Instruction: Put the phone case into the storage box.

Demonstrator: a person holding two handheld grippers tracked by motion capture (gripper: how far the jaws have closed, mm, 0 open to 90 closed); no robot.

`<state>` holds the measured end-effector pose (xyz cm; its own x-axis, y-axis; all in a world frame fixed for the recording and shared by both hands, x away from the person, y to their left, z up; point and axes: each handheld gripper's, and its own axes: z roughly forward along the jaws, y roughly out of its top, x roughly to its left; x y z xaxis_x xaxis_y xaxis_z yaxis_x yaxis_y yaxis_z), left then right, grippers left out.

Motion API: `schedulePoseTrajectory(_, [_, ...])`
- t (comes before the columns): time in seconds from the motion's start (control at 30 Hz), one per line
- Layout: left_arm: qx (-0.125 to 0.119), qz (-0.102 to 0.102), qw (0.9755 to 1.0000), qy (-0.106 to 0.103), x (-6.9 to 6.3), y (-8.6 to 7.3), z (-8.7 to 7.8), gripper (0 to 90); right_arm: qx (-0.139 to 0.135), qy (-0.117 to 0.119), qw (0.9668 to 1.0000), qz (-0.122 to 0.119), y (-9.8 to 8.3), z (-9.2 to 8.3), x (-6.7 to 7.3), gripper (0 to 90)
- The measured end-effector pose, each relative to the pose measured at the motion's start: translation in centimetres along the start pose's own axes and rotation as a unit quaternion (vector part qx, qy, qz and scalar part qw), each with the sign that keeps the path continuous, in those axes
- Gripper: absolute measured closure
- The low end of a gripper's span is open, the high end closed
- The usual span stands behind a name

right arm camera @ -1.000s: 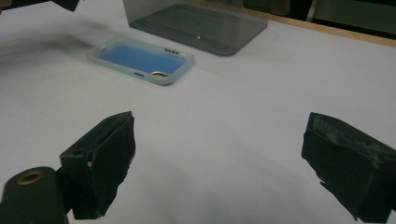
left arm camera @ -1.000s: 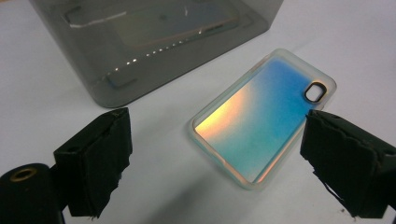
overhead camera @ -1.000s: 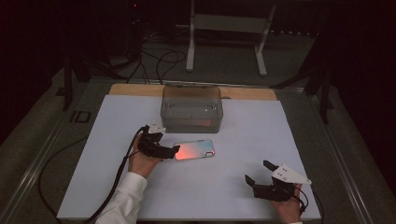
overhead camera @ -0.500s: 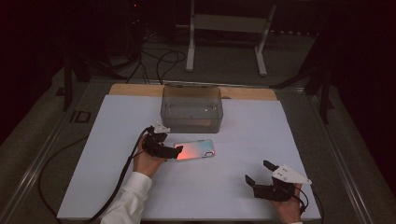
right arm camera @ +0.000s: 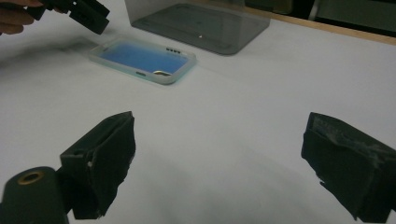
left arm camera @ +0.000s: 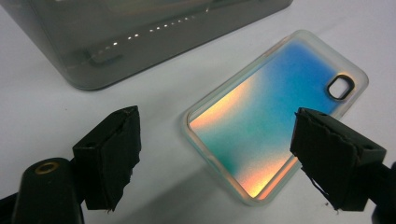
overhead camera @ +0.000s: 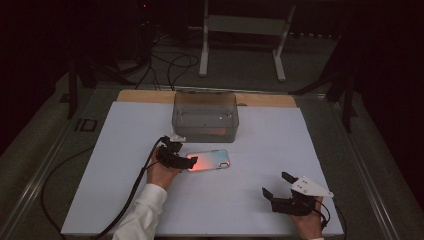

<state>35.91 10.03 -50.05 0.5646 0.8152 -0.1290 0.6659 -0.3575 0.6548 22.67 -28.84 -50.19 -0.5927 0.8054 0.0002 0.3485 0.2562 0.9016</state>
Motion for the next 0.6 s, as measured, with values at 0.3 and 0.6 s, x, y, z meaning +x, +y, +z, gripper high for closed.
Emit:
schedulePoseTrajectory(0.3, [0.036, -0.013, 0.9991, 0.017, -0.2, 0.0, 0.7, 38.0, 0.0, 0.002, 1.0, 0.0, 0.0, 0.0, 0.0, 9.9])
schedulePoseTrajectory(0.6, [0.059, -0.05, 0.9969, 0.016, 0.0, 0.0, 1.4, 68.2, 0.001, 0.001, 1.0, 0.0, 0.0, 0.0, 0.0, 9.9])
